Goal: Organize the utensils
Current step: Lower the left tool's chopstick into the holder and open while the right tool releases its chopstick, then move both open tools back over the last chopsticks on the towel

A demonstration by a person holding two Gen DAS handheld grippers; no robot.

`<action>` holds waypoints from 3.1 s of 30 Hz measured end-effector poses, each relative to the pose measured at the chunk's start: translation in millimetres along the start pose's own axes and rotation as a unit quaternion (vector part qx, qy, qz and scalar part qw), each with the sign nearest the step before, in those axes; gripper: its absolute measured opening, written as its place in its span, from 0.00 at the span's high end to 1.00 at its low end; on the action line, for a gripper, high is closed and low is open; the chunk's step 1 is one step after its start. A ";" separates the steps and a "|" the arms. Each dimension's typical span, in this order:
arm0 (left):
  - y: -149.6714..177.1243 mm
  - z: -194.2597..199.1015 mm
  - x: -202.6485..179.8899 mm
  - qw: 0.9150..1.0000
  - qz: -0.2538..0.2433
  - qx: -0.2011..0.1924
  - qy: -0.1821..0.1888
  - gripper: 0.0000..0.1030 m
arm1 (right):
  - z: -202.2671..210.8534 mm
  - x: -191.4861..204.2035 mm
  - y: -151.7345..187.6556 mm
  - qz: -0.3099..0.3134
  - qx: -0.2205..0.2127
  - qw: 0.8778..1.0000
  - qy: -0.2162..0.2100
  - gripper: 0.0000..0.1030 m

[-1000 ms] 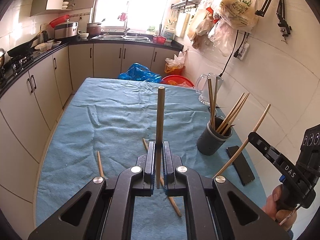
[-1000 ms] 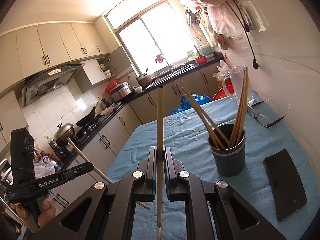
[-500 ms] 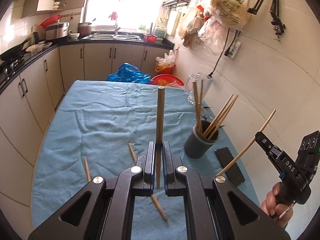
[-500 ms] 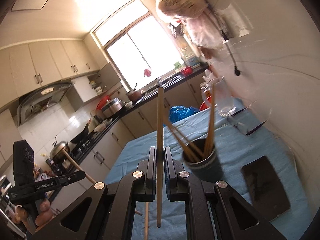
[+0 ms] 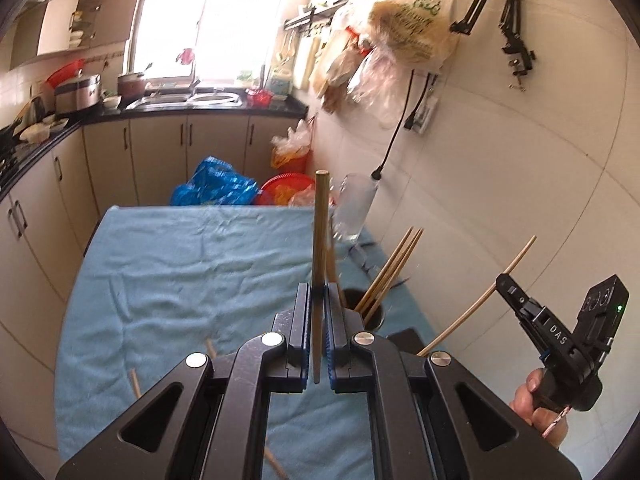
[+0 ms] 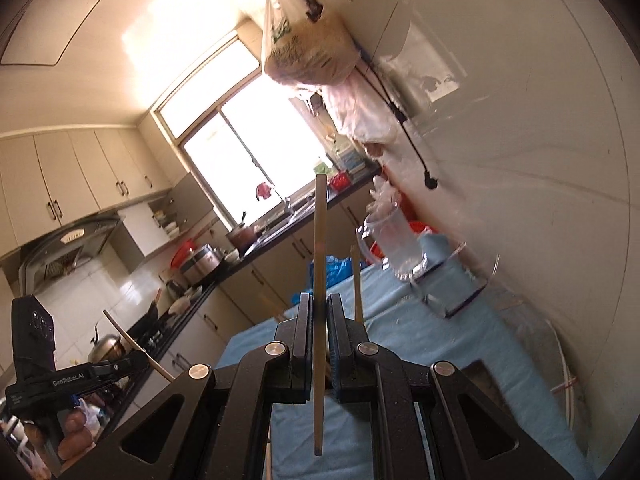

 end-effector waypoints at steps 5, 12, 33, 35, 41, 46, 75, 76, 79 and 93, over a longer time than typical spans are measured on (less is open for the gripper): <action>-20.7 -13.3 -15.5 1.000 -0.002 -0.011 0.011 0.94 | -7.6 -3.4 -21.2 0.001 -0.022 1.000 0.006 0.92; -36.1 -43.8 -29.1 1.000 0.005 -0.008 0.022 0.94 | -32.5 -10.5 -35.1 -0.004 -0.033 0.999 0.018 0.92; 6.0 -116.9 -8.6 0.998 0.028 0.046 0.025 0.94 | -101.5 -22.5 15.0 0.028 0.041 0.998 0.044 0.92; 10.3 -119.4 -5.3 0.998 0.031 0.052 0.022 0.94 | -105.2 -21.7 23.8 0.032 0.052 0.997 0.043 0.92; 16.1 -122.4 4.7 0.997 0.040 0.057 0.017 0.94 | -109.3 -21.6 37.0 0.034 0.076 0.996 0.043 0.90; 14.6 -115.9 7.6 0.997 0.051 0.059 0.023 0.90 | -100.9 -16.8 29.2 0.042 0.067 0.996 0.044 0.89; 152.2 -2.9 142.2 0.984 0.066 0.055 -0.153 0.65 | -69.3 38.6 182.3 0.188 0.189 0.962 0.067 0.37; 158.0 0.2 149.0 0.983 0.068 0.054 -0.162 0.65 | -69.0 40.1 187.5 0.186 0.191 0.961 0.070 0.37; 176.4 7.0 172.5 0.978 0.084 0.058 -0.184 0.65 | -73.7 39.7 200.9 0.183 0.202 0.959 0.077 0.37; 208.1 8.9 223.7 0.963 0.095 0.041 -0.249 0.58 | -83.8 39.0 228.8 0.206 0.224 0.946 0.117 0.37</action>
Point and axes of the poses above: each gripper's, at about its wrist camera, not at the fingertips, and z roughly against the way its jaws point, x to its left, y to its underside, the point moved 3 cm from there along -z, roughly the way its jaws point, and after that the axes turned 10 degrees about -x, right-handed, at the moved point
